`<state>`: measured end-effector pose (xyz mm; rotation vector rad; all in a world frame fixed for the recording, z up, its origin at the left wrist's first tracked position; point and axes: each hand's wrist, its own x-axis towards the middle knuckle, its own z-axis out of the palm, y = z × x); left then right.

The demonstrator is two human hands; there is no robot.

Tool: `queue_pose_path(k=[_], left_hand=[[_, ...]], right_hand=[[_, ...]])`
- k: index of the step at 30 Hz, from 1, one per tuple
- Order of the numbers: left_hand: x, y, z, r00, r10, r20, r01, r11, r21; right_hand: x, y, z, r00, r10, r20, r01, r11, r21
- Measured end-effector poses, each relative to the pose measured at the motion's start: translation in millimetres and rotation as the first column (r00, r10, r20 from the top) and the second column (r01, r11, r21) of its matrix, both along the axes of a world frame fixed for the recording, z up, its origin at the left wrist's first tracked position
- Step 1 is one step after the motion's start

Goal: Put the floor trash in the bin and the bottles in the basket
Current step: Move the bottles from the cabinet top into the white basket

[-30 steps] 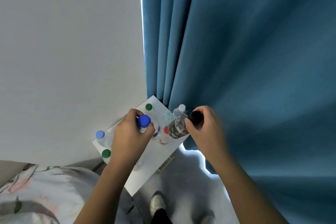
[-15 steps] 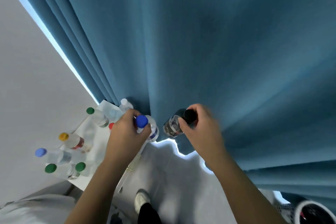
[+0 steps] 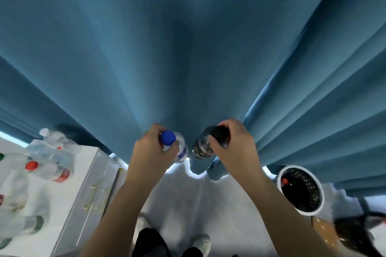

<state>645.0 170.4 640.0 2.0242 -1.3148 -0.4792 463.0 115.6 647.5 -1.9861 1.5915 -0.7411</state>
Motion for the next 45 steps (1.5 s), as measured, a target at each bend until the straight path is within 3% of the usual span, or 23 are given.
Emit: queue_pose_path(k=[8,15,22,36,40,45], left_hand=[[-124.2,-47.5,-2.8,0.960,-0.280,-0.018,0.280,0.960,0.020],[-232.0,-88.7,-11.2,0.846,-0.529,-0.069,0.531,0.847,0.016],[-333.6,-131.4,-22.7,0.740,-0.672,-0.035,0.672,0.741,-0.007],[-521.2,-189.8,-68.4,0.565,-0.825,-0.028,0.818,0.554,0.154],[-567.8,-192.4,-92.2,0.582,-0.812,-0.039,0.796,0.559,0.233],[-613.3,-183.8,-147.7,0.657,-0.754,-0.018,0.715,0.615,0.332]], right_hand=[[-129.8,4.3,-4.4,0.968,-0.250,0.010,0.249,0.967,0.047],[-233.2,12.9,-21.9,0.858,-0.513,-0.023,0.513,0.857,0.050],[-325.5,-3.1,-33.0,0.777,-0.628,-0.047,0.630,0.773,0.071],[-510.8,-19.9,-75.5,0.618,-0.768,-0.166,0.785,0.591,0.187],[-560.6,-21.2,-101.7,0.628,-0.751,-0.204,0.776,0.586,0.232],[-611.6,-37.2,-157.9,0.720,-0.654,-0.233,0.690,0.638,0.341]])
